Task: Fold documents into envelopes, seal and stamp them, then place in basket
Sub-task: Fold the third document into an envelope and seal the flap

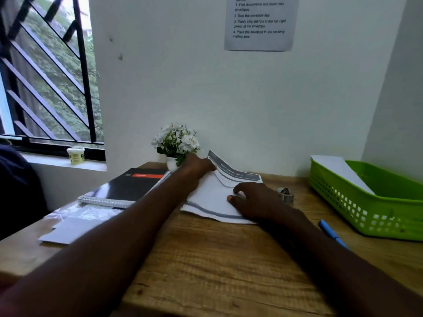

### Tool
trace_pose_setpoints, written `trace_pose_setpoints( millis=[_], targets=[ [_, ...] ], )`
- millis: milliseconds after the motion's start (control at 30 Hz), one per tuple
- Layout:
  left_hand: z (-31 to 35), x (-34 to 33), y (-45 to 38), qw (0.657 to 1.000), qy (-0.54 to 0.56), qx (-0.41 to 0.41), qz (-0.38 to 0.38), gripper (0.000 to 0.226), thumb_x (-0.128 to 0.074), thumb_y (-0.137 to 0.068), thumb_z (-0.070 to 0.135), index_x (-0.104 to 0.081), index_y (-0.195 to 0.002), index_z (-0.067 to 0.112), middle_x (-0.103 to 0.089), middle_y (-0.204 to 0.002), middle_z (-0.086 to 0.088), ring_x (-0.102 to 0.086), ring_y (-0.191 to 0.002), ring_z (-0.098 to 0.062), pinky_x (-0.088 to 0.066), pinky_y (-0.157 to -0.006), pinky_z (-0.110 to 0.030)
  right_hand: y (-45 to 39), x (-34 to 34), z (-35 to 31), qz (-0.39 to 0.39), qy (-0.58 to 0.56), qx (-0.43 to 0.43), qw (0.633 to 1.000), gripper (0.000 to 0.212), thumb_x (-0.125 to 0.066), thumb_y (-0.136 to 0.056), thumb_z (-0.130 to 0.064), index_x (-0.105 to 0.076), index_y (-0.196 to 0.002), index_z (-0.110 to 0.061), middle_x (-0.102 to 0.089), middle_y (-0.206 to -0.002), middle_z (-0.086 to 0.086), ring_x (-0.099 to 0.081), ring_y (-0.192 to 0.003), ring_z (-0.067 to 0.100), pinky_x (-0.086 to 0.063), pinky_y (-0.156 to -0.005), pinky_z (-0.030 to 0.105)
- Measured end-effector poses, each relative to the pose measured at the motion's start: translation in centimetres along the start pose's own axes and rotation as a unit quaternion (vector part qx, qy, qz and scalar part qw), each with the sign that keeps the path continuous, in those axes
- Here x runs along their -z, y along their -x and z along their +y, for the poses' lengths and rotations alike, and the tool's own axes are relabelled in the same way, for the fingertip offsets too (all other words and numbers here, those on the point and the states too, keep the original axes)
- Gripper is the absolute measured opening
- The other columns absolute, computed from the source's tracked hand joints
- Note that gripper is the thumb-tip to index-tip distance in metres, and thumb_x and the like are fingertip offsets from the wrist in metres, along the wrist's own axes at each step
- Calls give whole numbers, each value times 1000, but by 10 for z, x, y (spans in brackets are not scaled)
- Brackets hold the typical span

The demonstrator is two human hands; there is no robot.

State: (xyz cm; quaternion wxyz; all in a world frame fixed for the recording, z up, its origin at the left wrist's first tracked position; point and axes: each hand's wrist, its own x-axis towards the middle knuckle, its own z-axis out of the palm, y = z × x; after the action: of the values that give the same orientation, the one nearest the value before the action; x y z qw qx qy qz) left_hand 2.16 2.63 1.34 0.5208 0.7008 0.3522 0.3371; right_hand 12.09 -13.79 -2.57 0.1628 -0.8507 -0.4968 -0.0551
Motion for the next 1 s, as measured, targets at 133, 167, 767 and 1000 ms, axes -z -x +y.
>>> trace_pose_setpoints(
  millis=[133, 167, 767, 1000],
  targets=[
    [-5, 8, -1, 997, 6, -78, -15, 23, -78, -85, 9, -73, -101, -6, -75, -91, -20, -73, -81, -36, -62, -73, -42, -3, 1, -1, 110, -58, 20, 992, 22, -65, -91, -46, -76, -100, -29, -74, -109, -8, -67, -103, 17, -53, -88, 35],
    [-4, 10, 0, 994, 13, -109, -13, 18, -79, -86, 12, -76, -95, -3, -77, -89, -19, -75, -84, -37, -63, -80, -49, -3, 5, -2, 151, -78, 15, 985, 18, -67, -91, -40, -77, -97, -27, -75, -104, -8, -68, -97, 16, -53, -83, 33],
    [10, 39, -2, 924, 354, -89, -113, 30, -62, -100, 29, -71, -102, 1, -74, -101, -18, -70, -86, -34, -57, -82, -44, -12, 41, 25, 305, -584, -84, 747, 12, -80, -89, -23, -78, -99, -17, -80, -97, 0, -75, -92, 15, -60, -86, 34],
    [1, 41, -11, 954, 278, -71, -82, 15, -61, -95, 1, -65, -108, -5, -68, -103, -32, -65, -93, -45, -54, -91, -64, -10, 38, 20, 270, -578, -76, 767, 5, -71, -97, -17, -75, -94, -16, -77, -88, -3, -72, -75, 9, -57, -65, 19]
  ],
)
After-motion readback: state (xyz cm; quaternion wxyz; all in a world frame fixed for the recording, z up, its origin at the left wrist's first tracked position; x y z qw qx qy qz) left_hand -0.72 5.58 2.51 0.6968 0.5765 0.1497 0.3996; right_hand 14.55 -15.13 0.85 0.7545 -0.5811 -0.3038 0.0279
